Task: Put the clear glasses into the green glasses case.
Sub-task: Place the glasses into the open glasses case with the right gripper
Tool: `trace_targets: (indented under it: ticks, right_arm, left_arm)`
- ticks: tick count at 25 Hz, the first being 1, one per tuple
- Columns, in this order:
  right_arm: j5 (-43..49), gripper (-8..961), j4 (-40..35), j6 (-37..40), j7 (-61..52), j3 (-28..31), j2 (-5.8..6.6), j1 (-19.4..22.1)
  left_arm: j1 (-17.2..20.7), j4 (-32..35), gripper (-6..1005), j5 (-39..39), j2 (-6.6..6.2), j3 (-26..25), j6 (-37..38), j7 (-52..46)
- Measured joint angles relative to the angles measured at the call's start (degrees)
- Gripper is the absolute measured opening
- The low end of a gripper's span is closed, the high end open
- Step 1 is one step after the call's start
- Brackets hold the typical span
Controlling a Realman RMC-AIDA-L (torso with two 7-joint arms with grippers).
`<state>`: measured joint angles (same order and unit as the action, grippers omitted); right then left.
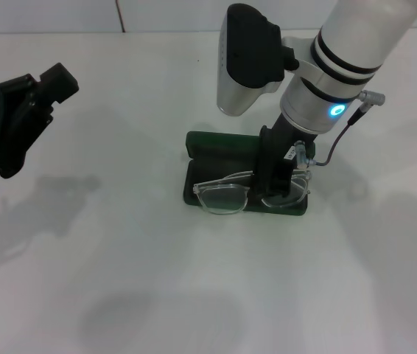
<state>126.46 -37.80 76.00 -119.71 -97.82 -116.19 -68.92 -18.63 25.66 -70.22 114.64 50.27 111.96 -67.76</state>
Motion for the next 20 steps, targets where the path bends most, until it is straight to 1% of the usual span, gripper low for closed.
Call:
trace_targets:
  ticks: [6, 11, 15, 20]
  right_arm:
    - [0.04, 97, -0.46, 0.13, 0.01, -0.01, 0.0, 0.12]
    - [0.05, 82, -3.62, 0.5, -0.06, 0.0, 0.0, 1.43]
    - [1.09, 64, -4.5, 0.89, -0.66, 0.05, 0.0, 1.7]
    - [1.54, 64, -5.97, 1.16, -1.05, 0.29, 0.03, 2.39]
  left_arm:
    - [0.0, 0.0, 30, 0.0, 0.06, 0.0, 0.0, 0.0]
    - [0.1, 0.0, 30, 0.01, 0.06, 0.0, 0.02, 0.0]
    - [0.22, 0.0, 30, 0.13, 0.06, 0.0, 0.04, -0.04]
    - [0.3, 0.0, 30, 0.44, 0.03, 0.0, 0.08, -0.13]
